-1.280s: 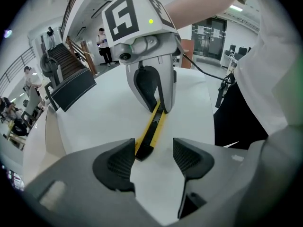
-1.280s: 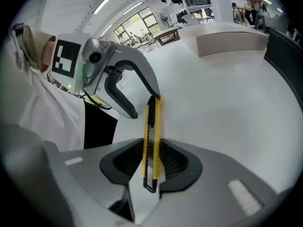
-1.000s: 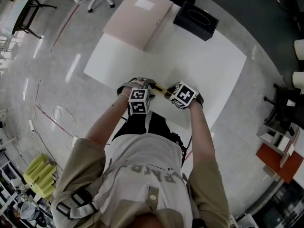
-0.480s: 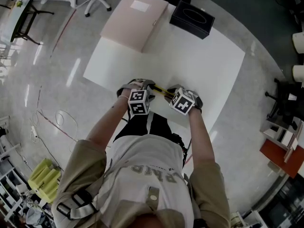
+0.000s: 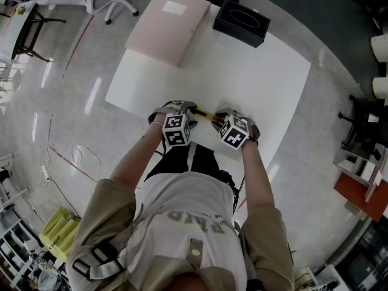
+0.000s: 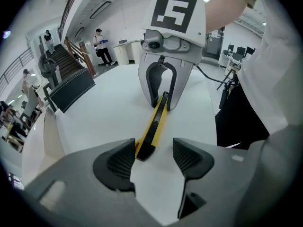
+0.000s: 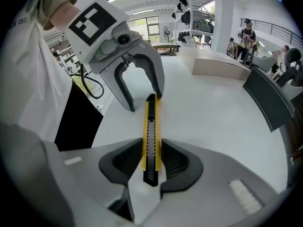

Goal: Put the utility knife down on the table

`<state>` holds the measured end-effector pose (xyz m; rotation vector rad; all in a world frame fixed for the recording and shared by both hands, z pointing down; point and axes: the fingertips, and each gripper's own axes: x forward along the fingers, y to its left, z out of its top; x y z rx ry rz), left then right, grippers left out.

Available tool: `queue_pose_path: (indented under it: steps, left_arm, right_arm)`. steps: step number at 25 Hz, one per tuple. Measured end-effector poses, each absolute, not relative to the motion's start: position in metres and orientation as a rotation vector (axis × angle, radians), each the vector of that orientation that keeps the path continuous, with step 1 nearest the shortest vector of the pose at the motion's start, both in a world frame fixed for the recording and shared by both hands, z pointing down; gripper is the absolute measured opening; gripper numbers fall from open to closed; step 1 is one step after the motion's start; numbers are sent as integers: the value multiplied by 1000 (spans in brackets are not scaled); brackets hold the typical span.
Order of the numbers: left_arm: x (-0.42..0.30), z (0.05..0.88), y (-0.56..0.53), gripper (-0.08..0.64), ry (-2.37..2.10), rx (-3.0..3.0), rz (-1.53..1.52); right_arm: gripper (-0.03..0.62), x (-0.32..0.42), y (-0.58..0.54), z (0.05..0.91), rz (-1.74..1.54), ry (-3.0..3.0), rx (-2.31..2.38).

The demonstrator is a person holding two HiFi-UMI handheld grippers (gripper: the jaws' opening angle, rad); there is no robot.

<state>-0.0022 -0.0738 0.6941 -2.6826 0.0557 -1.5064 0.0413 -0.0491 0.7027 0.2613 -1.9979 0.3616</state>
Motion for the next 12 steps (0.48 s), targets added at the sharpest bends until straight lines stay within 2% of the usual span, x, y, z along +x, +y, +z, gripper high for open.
queue_pose_path:
  steps: [12]
  left_arm:
    - [-1,684,-86,256,159,-2877,-1457]
  right_arm:
    - [132,41,-70,666,505,-2140,461]
